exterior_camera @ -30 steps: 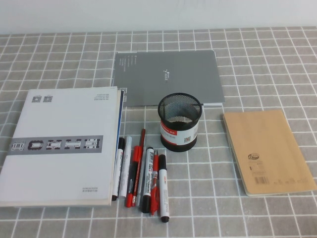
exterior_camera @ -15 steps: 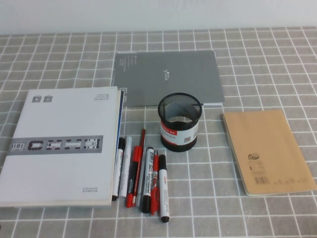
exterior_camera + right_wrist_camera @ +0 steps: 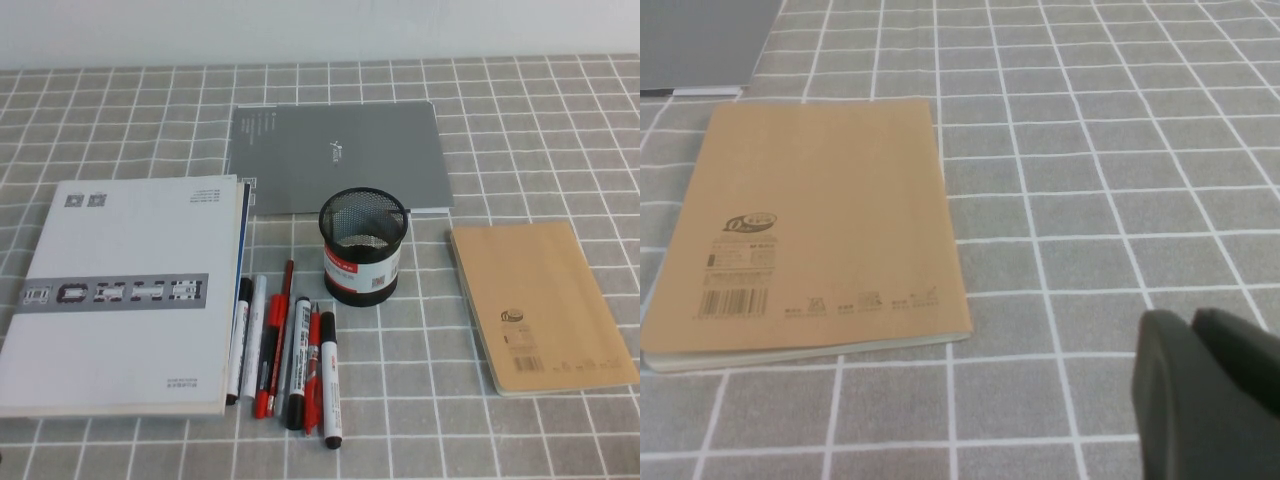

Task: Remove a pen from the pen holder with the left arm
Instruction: 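Take a marker out of the pen holder and lay it on the table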

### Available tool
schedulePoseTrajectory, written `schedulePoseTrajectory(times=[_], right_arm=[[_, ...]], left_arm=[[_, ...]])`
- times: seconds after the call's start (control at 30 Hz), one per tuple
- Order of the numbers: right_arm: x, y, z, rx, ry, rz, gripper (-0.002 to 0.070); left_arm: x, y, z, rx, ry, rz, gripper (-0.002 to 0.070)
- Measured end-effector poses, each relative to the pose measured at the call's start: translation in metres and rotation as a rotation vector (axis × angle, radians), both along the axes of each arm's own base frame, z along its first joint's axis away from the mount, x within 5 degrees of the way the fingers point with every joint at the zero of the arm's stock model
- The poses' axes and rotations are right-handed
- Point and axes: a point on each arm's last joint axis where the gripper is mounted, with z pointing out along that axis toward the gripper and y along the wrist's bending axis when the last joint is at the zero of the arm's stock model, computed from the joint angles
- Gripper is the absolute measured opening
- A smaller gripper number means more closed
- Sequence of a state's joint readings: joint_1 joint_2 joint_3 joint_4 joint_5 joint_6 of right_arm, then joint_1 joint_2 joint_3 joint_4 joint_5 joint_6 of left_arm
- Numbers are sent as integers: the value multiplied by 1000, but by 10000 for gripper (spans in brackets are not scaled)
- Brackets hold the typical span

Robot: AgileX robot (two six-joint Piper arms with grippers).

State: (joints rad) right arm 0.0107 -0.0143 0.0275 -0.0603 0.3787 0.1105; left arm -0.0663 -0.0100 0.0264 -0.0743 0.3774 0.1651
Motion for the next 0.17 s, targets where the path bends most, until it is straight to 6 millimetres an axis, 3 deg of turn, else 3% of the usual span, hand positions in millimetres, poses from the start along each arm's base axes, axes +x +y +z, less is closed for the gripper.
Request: schedulePoseTrajectory(times=[0.17], right_arm=[[0,0,0,0,0,0,-13]], left_arm=[[0,0,0,0,0,0,-2]])
